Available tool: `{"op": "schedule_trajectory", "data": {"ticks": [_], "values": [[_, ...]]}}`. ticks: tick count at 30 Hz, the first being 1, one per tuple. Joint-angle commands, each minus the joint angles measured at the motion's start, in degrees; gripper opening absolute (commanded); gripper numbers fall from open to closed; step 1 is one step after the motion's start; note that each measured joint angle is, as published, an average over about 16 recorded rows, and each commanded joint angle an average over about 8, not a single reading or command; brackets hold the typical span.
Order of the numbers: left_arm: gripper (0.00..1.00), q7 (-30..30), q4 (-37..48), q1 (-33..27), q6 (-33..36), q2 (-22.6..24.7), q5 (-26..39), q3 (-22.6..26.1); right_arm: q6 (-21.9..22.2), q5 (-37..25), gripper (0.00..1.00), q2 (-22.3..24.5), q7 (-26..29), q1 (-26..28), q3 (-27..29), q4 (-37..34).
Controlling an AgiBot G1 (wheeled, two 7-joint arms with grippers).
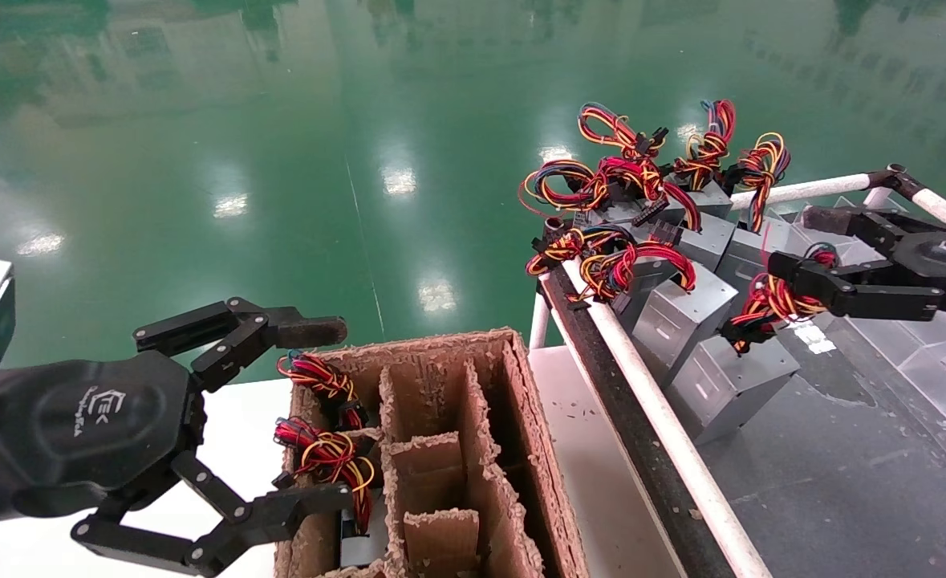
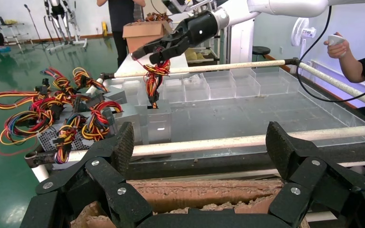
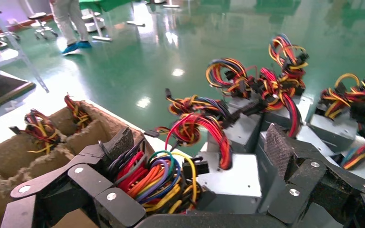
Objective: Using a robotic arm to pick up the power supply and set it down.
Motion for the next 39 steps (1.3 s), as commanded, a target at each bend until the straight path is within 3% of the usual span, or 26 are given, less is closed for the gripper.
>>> {"op": "schedule_trajectory", "data": {"ticks": [1,24,39], "values": [[1.00,0.0,0.0,0.0,0.0,0.0,0.0,0.0,-0.1,1.0,1.00,0.7,0.8,-0.7,0.2,1.8],[1.00,0.0,0.0,0.0,0.0,0.0,0.0,0.0,0.3,2.0,1.00,7.9,6.4,-3.6,-6.1,11.0],[1.00,0.0,0.0,0.0,0.0,0.0,0.0,0.0,0.7,5.5,1.00,12.8,6.5,-4.6,-8.3,14.4]]}}
